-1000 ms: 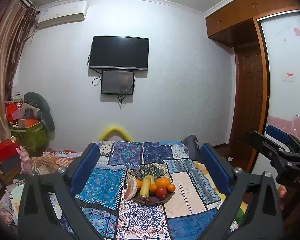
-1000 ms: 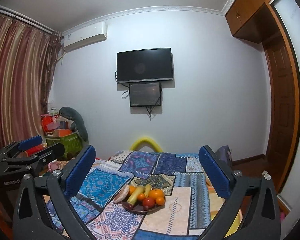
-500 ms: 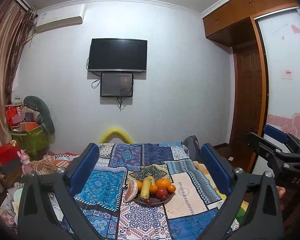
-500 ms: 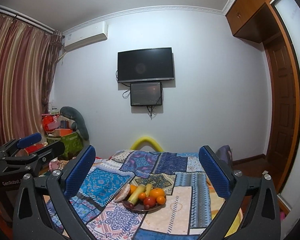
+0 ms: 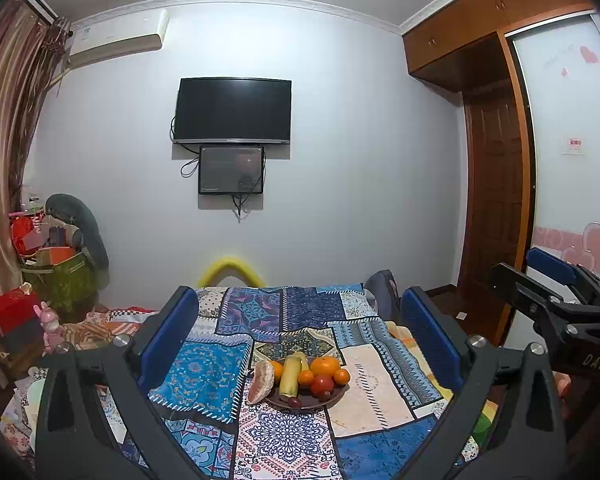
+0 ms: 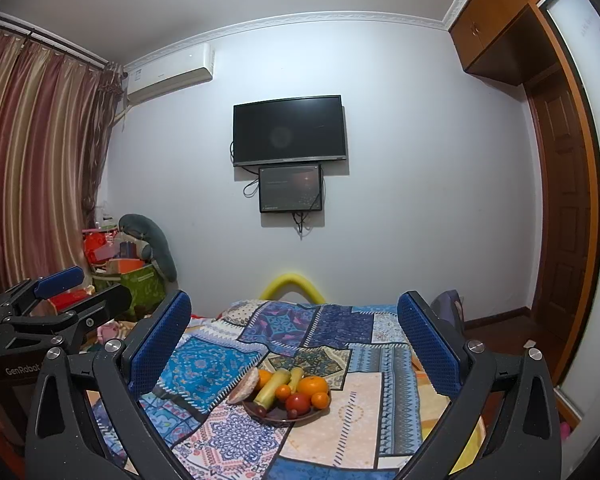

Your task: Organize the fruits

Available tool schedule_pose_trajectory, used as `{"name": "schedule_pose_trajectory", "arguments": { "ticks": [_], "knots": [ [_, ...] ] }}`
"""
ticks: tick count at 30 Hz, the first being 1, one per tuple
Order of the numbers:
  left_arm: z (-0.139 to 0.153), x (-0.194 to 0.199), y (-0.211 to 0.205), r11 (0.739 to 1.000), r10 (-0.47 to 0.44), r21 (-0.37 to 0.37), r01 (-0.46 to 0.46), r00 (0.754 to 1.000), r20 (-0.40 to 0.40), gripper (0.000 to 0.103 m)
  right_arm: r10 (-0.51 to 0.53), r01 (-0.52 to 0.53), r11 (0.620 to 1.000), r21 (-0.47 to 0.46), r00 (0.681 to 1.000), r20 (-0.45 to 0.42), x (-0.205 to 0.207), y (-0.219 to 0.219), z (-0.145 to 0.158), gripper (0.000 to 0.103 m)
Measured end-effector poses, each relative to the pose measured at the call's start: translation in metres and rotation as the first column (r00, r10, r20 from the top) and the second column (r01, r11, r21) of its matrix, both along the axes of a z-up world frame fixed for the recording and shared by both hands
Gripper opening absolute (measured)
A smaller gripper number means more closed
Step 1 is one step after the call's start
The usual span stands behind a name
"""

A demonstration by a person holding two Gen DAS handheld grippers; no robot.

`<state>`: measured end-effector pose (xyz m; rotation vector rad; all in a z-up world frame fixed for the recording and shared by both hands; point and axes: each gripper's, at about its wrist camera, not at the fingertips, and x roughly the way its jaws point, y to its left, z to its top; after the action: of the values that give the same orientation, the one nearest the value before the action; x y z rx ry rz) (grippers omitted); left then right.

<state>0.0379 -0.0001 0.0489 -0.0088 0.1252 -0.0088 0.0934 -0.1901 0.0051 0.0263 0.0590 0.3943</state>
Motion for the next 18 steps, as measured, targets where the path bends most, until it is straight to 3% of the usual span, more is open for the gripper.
{"name": "schedule_pose_trajectory", "arguments": {
  "ticks": [18],
  "knots": [
    [-0.0010,0.0006,0.0017,1.000,-0.008,-0.002,0.008,1.000,0.000,0.103,-0.002,0.002,1.000,0.000,1.000,0.000,0.0000,-0.0005,0.0012,0.103]
  ]
}}
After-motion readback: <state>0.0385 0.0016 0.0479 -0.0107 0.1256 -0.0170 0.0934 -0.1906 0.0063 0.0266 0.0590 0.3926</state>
